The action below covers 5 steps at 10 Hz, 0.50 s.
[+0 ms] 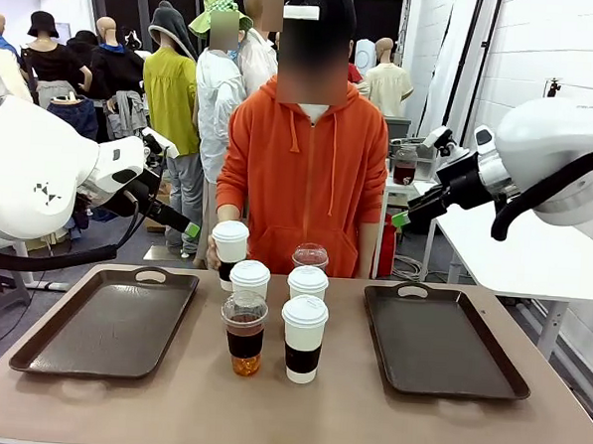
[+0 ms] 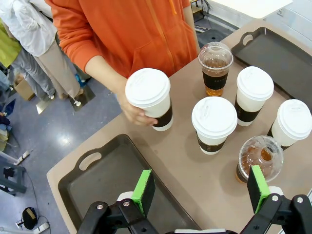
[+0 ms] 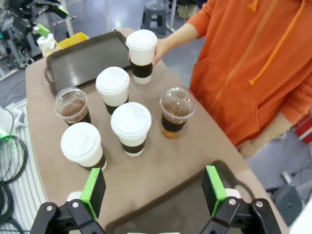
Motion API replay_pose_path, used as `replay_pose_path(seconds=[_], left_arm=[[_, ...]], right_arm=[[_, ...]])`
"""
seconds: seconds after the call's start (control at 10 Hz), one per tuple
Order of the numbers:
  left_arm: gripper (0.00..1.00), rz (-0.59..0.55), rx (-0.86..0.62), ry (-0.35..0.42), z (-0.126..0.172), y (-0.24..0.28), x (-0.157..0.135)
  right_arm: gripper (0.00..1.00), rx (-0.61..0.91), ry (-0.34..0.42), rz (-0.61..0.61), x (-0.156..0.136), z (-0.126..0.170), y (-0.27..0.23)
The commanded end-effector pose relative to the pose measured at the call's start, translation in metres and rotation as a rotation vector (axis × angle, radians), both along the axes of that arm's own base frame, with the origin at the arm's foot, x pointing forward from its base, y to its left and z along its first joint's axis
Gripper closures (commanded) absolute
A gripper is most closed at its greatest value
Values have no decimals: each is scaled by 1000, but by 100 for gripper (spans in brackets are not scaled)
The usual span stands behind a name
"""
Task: Distribute the coffee onto the tray.
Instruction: Pick up one iced Americano and place it on the right Handle tray.
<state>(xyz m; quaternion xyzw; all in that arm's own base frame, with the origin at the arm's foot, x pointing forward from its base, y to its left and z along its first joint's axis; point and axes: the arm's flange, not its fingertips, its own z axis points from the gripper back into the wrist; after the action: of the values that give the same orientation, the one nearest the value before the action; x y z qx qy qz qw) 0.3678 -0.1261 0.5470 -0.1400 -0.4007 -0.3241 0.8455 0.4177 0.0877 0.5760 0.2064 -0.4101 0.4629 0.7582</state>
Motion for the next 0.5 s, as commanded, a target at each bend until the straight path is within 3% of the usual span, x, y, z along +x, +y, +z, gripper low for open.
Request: replay_pose_path(seconds=[0.0,0.4], left_arm=[[0,1,-5,0,1,1,0],[0,1,-5,0,1,1,0]], right_arm=[[0,35,-37,100,36,-16,-5],[0,46,-53,188,78,-51,-7]])
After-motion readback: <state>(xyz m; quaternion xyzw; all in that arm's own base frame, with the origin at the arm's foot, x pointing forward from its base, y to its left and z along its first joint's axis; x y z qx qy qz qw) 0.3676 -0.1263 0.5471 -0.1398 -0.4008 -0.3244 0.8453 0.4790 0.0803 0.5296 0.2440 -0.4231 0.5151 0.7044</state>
